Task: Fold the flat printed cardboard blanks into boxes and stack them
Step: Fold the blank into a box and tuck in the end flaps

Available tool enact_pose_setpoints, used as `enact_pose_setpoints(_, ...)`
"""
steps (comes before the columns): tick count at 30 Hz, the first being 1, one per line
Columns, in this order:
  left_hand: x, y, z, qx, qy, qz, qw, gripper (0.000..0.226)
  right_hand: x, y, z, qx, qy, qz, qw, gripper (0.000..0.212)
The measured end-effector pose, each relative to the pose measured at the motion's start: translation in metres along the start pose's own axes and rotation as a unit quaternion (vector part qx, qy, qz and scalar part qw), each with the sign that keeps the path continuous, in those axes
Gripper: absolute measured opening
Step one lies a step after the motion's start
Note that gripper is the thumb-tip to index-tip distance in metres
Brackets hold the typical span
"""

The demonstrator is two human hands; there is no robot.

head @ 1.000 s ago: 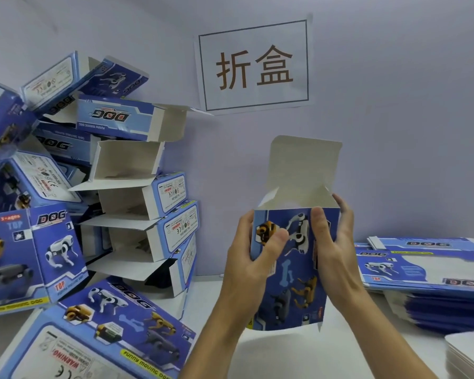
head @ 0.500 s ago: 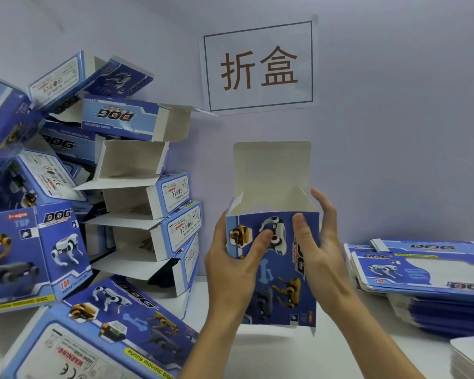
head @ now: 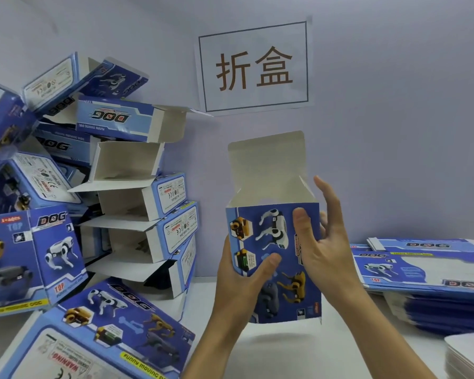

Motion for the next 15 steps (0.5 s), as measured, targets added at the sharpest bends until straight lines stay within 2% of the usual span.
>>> enact_pose_setpoints(6,0.022,0.005,-0.007,-0.004,0.011,0.047,0.999,0.032,0.005,0.002,0.004,-0.038,-0.008,0.02,0.999,0.042)
enact_pose_setpoints(8,0.032,0.011,-0.011,0.019,-0.005,0.044,0.999,0.034,0.006,-0.004,0.007,-0.055,-0.01,0.011,0.998,0.038)
enact_pose_setpoints(12,0.044,0.014,-0.01,0.052,-0.059,0.018,0.997,0.056,0.003,-0.011,0.008,-0.078,0.007,-0.004,0.997,0.037)
enact_pose_setpoints(15,0.048,0.017,-0.01,0.035,-0.09,-0.006,0.995,0.043,0.004,-0.009,0.007,-0.08,0.007,0.005,0.997,0.043)
Point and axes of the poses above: each hand's wrist, its own z-axis away from the middle knuckle, its own y-axis out of the back of the hand, x = y × z, the point moved 3 cm from there along -z, towards the middle knuckle, and after that the axes turned 7 degrees about -z, right-handed, at the moved point
